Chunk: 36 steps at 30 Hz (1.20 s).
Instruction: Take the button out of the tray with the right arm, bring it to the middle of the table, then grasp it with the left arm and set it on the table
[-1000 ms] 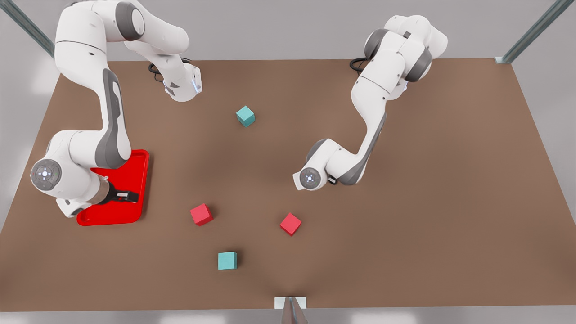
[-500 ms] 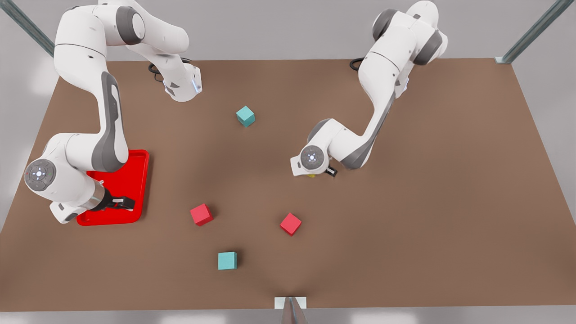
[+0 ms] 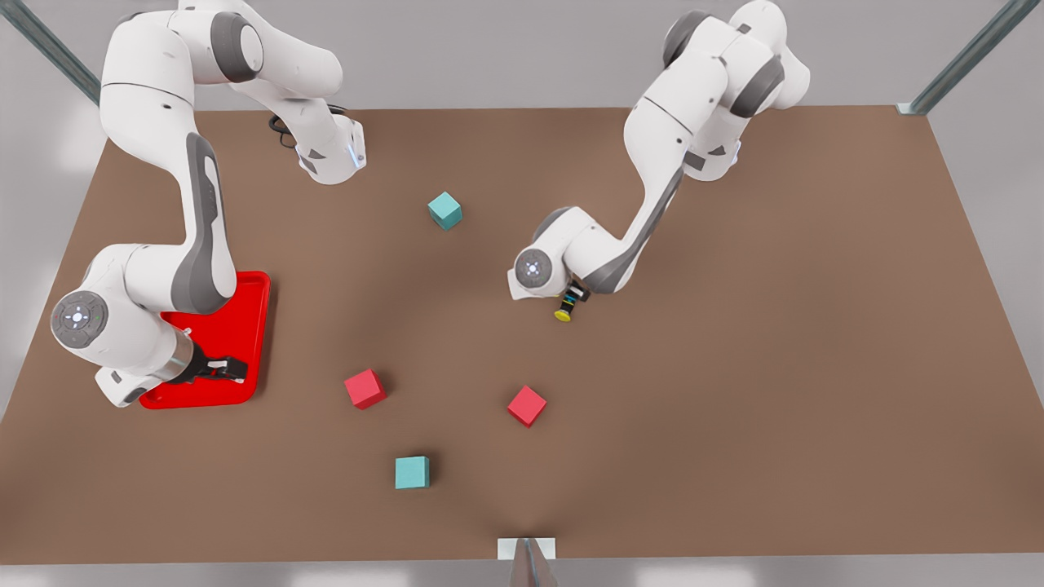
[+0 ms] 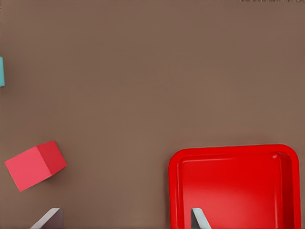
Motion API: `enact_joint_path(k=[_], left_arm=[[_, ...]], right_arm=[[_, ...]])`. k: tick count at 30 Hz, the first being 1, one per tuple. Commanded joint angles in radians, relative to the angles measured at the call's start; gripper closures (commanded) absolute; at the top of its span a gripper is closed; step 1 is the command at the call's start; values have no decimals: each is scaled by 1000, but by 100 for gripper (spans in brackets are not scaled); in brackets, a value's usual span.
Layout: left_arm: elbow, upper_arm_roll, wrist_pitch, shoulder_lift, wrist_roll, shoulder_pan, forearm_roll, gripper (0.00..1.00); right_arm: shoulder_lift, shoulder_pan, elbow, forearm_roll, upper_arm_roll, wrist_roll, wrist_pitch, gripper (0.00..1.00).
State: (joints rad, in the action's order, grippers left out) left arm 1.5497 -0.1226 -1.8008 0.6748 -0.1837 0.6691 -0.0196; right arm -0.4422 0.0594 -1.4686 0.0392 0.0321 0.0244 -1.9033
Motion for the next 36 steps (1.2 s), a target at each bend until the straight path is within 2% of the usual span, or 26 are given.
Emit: enact_joint_path(k=[1,36], left_arm=[[4,0,-49,9,-215,-2,-2,0],[-5,0,-69,123,-217,9,-19,0]], right_arm=[[0,-1,-1,-1,0,19,-31,0],[-1,-9,1,1,0,23,-28,0]])
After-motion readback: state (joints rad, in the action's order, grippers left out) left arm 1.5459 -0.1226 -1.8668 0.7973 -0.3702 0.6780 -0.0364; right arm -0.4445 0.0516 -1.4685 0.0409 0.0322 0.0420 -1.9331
